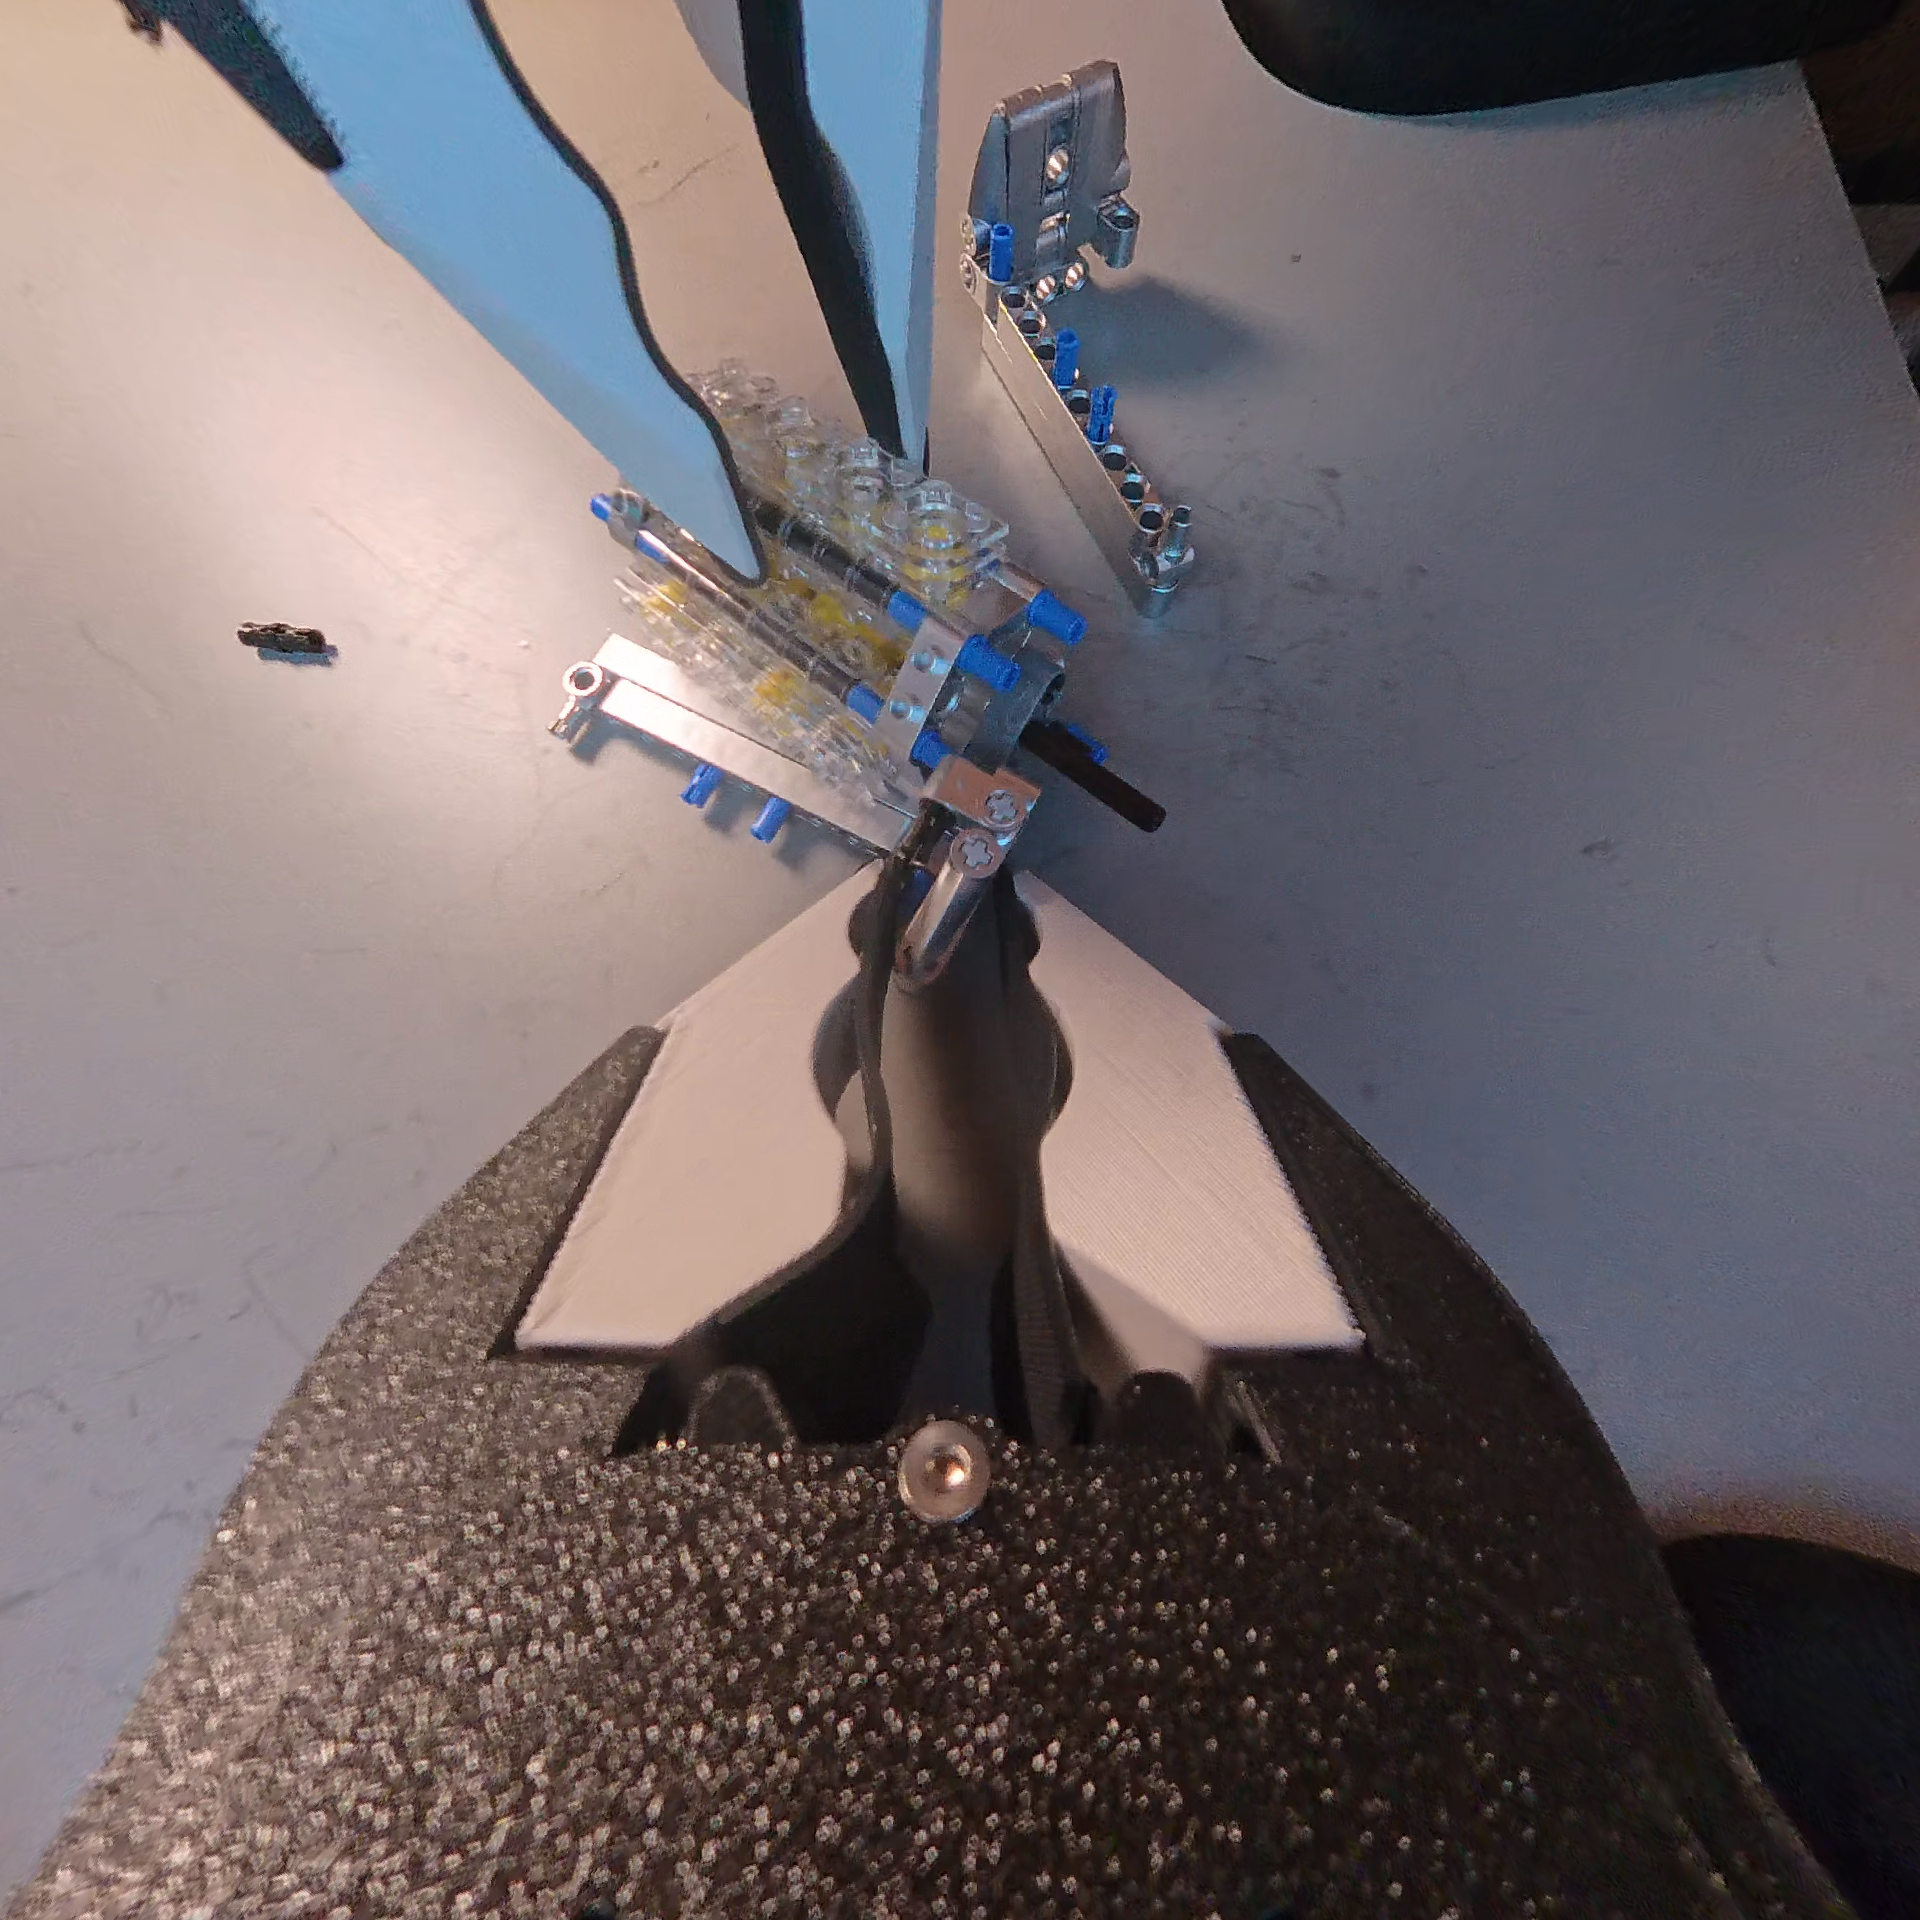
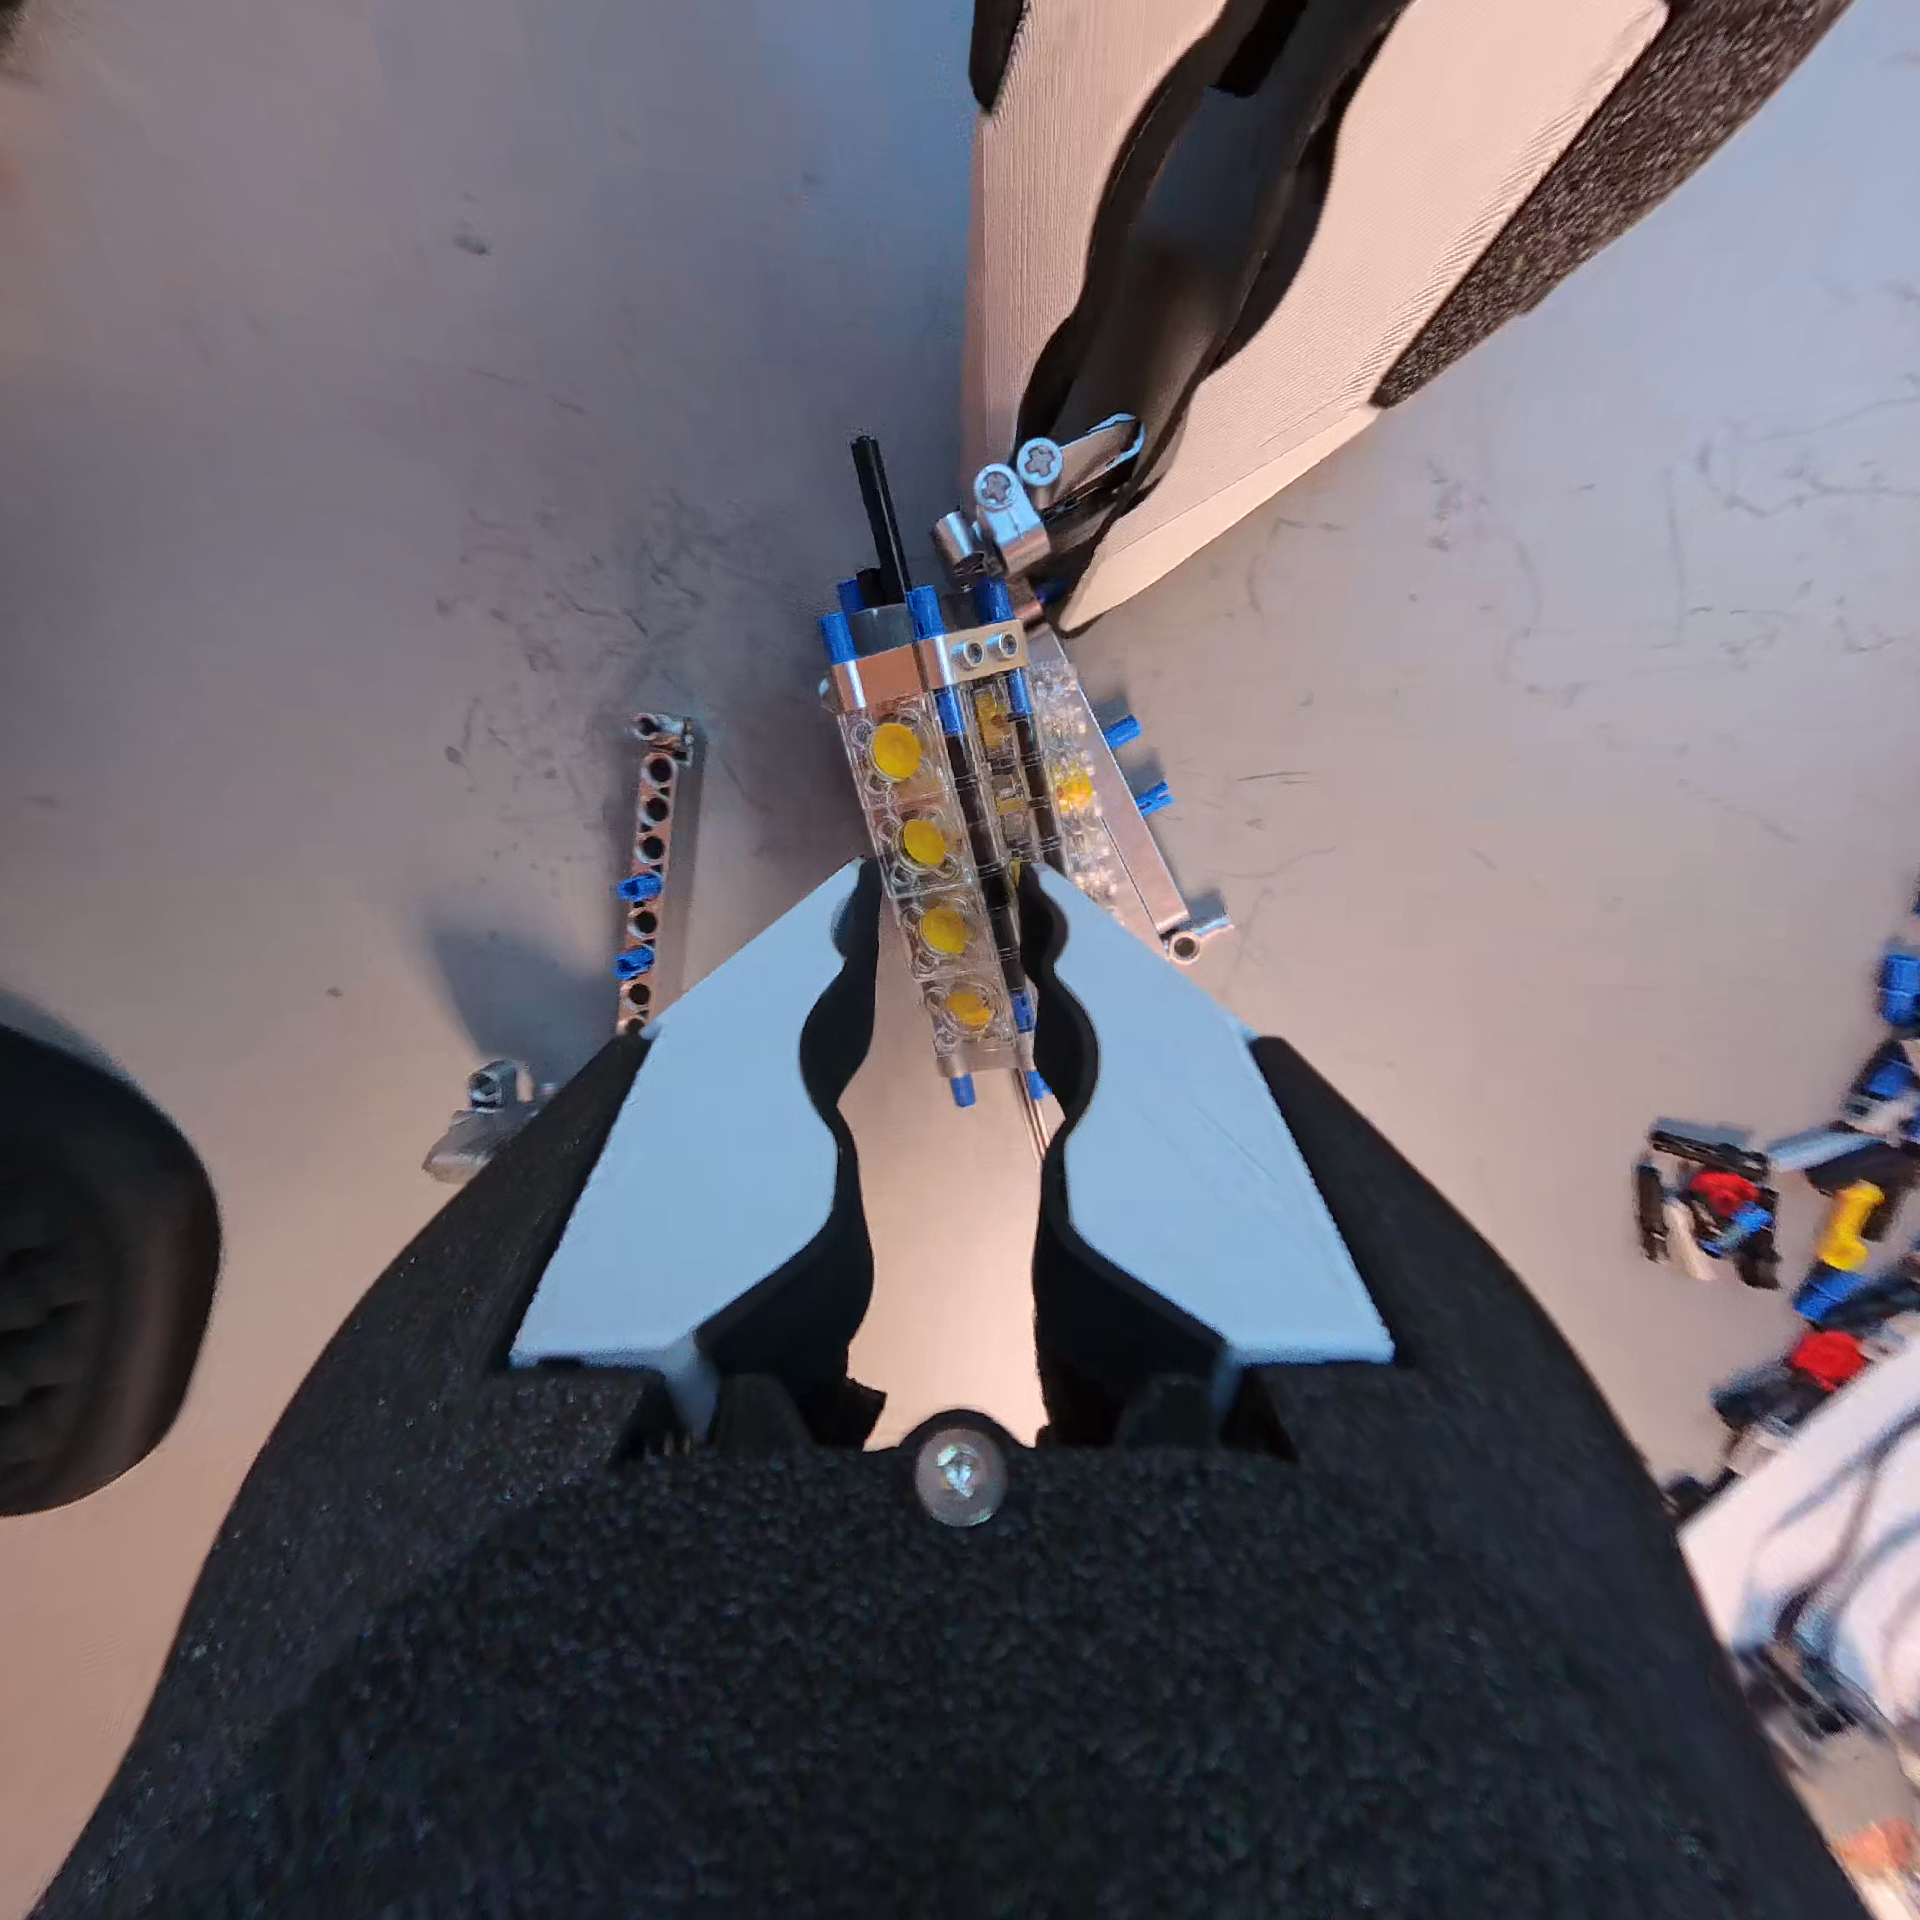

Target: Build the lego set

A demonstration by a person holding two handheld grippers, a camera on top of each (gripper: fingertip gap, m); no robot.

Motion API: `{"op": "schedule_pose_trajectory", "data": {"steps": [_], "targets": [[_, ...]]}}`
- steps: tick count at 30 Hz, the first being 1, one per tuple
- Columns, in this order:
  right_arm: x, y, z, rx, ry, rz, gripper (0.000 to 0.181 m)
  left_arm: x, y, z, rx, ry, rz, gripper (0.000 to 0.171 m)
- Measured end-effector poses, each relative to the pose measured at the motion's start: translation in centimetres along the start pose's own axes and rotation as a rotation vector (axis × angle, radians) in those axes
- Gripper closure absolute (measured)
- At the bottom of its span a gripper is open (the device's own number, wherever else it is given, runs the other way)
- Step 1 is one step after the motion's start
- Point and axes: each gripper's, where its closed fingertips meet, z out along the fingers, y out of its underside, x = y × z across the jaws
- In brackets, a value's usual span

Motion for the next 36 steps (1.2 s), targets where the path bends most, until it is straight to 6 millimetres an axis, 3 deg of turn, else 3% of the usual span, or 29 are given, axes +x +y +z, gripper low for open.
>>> {"op": "schedule_pose_trajectory", "data": {"steps": [7, 13, 17, 20, 25, 31, 36], "targets": [[0.5, 0.1, 0.3, -0.016, 0.242, -0.08, 0.153, 0.2, -0.1, 0.1, 0.007, 0.033, -0.022, 0.157], [-0.7, -0.1, 0.3, -0.001, 0.029, -0.026, 0.158, -0.4, -0.5, 0.2, 0.006, -0.038, 0.017, 0.151], [-0.5, -0.4, 0.4, -0.014, -0.139, 0.01, 0.158, 0.1, -1.0, 0.1, 0.032, -0.042, 0.043, 0.151], [0.2, -0.9, 0.8, -0.015, -0.174, 0.009, 0.157, 0.2, -0.8, 0.3, 0.02, -0.054, 0.061, 0.156], [0.7, -0.9, 1.0, -0.064, -0.06, -0.056, 0.154, 0.3, -0.7, 0.3, 0.033, -0.047, 0.056, 0.161], [1.9, -0.7, 1.3, -0.075, 0.222, -0.163, 0.146, 0.5, -0.8, 0.3, 0.039, -0.022, 0.058, 0.164], [1.9, -1.0, 1.3, -0.021, 0.313, -0.184, 0.153, -0.1, -0.5, -0.1, 0.028, -0.058, 0.064, 0.163]]}}
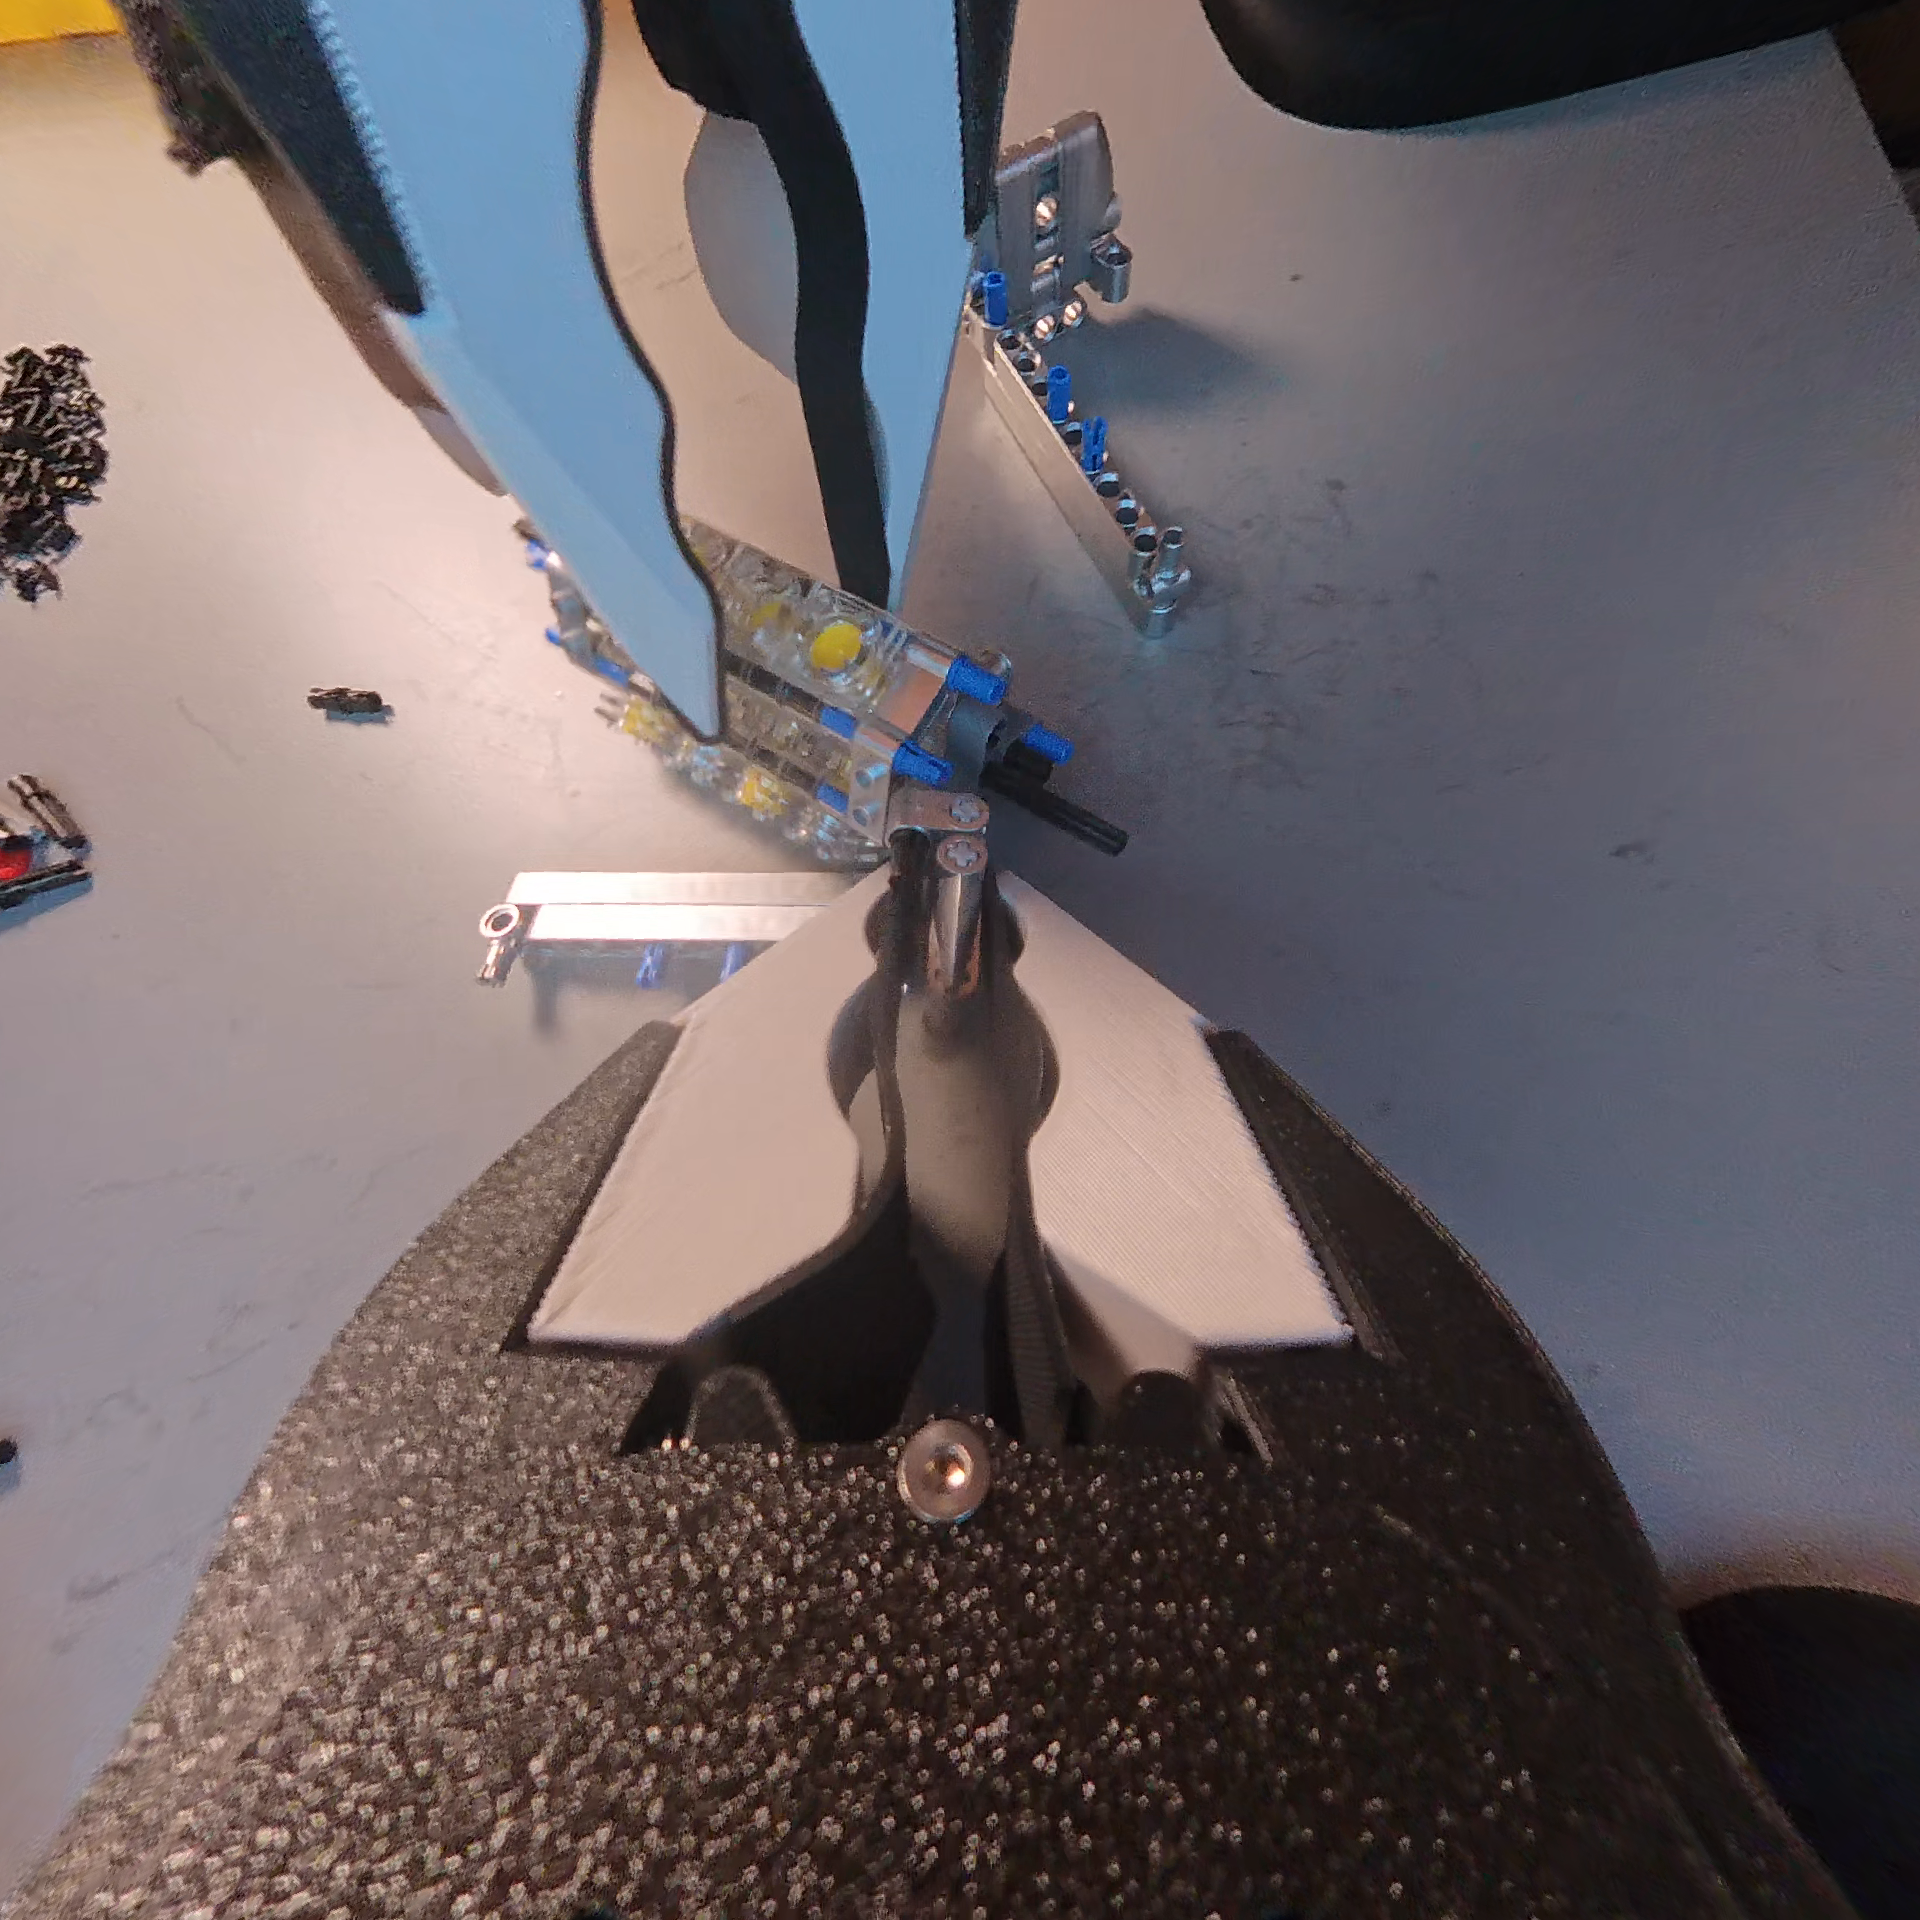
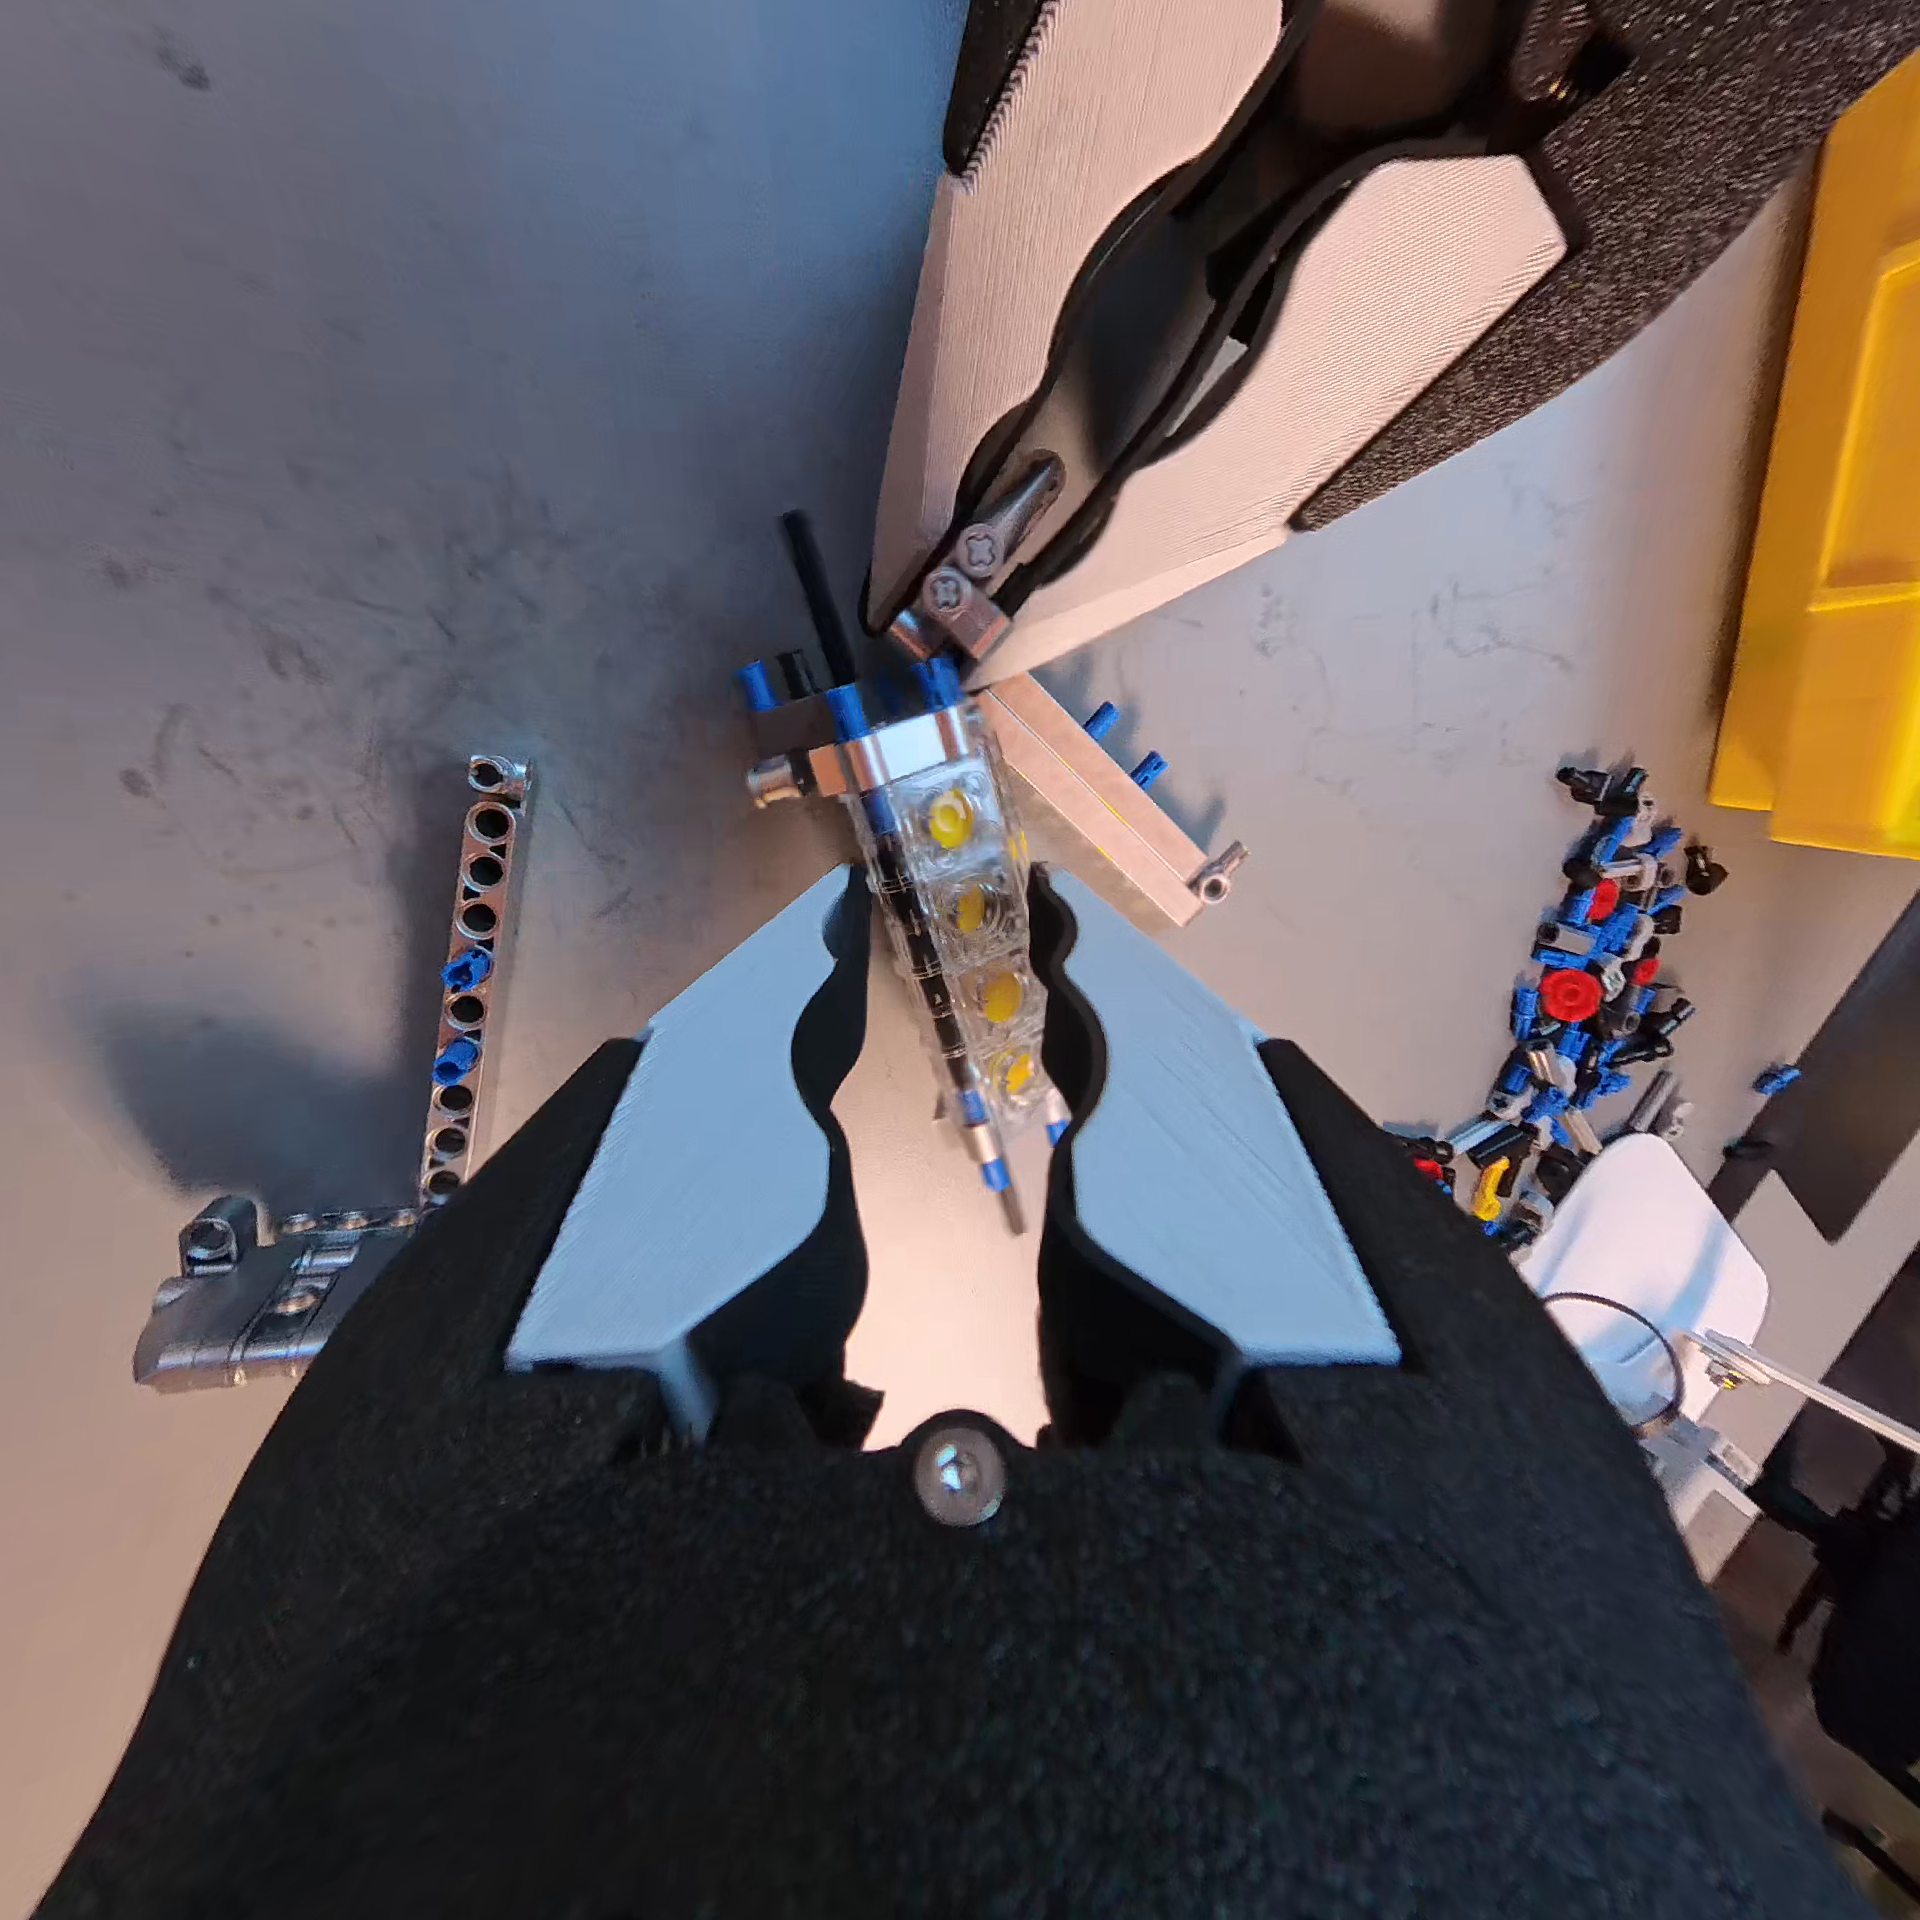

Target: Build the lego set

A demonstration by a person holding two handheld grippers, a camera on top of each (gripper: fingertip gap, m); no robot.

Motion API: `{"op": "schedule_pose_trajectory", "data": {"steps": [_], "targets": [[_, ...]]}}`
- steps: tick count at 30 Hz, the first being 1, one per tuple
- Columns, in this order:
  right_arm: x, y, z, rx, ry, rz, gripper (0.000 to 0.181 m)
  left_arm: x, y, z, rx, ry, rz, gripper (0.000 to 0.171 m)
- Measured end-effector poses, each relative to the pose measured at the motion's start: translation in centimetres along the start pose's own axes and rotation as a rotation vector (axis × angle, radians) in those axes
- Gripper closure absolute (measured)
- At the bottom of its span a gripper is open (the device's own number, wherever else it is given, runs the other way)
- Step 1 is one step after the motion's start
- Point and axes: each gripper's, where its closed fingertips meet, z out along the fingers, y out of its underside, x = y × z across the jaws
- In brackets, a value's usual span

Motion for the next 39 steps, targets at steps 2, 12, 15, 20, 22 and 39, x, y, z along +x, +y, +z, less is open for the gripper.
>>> {"op": "schedule_pose_trajectory", "data": {"steps": [2, 12, 15, 20, 22, 39], "targets": [[0.1, 0.2, 0.0, -0.016, 0.016, -0.022, 0.156, -0.3, 0.4, -0.4, -0.014, -0.012, -0.015, 0.155], [-0.2, 0.3, -0.2, -0.015, 0.022, -0.042, 0.157, -2.4, 2.1, -2.4, -0.064, -0.114, -0.035, 0.15], [-0.4, 0.5, -0.3, -0.014, 0.03, -0.031, 0.157, -2.6, 2.3, -3.3, -0.066, -0.127, -0.045, 0.146], [-0.4, 0.7, -0.4, -0.011, 0.049, -0.028, 0.157, -2.1, 2.8, -3.7, -0.083, -0.113, -0.061, 0.154], [-0.2, 0.8, -0.4, -0.012, 0.064, -0.04, 0.157, -2.1, 3.1, -3.1, -0.111, -0.106, -0.057, 0.164], [-2.6, -2.0, -2.9, 0.035, 0.098, -0.259, 0.158, 2.7, -2.4, -2.3, 0.18, 0.342, 0.002, 0.167]]}}
